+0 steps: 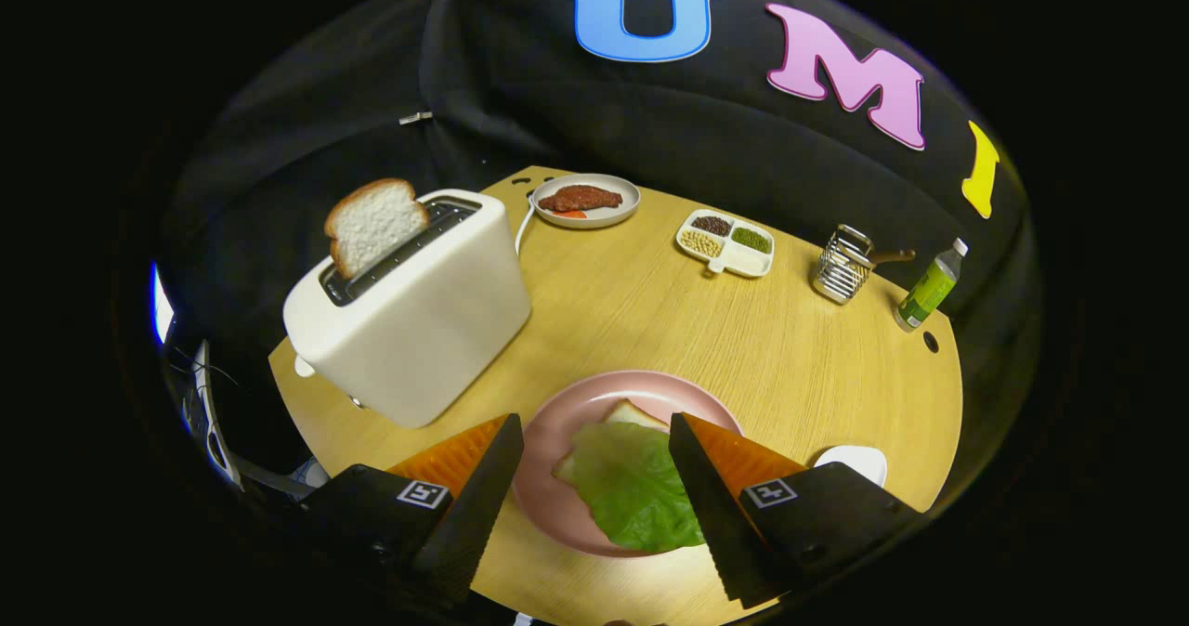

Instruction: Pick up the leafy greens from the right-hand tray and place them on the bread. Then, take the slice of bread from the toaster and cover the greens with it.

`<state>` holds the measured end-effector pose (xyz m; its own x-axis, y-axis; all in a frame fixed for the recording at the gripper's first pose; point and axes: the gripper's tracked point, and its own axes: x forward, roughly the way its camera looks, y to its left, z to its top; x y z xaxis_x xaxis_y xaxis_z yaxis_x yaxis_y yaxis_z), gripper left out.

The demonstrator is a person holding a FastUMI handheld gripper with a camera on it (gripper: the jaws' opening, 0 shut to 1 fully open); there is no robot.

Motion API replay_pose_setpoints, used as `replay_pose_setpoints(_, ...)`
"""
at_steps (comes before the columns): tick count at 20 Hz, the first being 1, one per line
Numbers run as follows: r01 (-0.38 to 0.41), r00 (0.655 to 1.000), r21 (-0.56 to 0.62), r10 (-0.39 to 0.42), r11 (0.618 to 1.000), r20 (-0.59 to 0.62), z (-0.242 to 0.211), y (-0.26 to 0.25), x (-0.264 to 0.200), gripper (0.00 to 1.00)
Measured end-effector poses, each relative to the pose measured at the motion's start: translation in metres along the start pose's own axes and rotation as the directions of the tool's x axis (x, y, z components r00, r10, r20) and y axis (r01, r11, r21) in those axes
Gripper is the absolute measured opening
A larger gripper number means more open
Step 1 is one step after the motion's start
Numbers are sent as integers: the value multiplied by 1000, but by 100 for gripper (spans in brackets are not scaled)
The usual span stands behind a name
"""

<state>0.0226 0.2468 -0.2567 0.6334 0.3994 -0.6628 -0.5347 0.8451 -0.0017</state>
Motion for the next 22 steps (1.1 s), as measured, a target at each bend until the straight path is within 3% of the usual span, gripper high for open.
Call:
replay_pose_setpoints(15,-173,967,-52,179,984,183,133,137,-10,100)
replay_pose_setpoints(22,-191,964,-95,205,977,167,146,202,29,100)
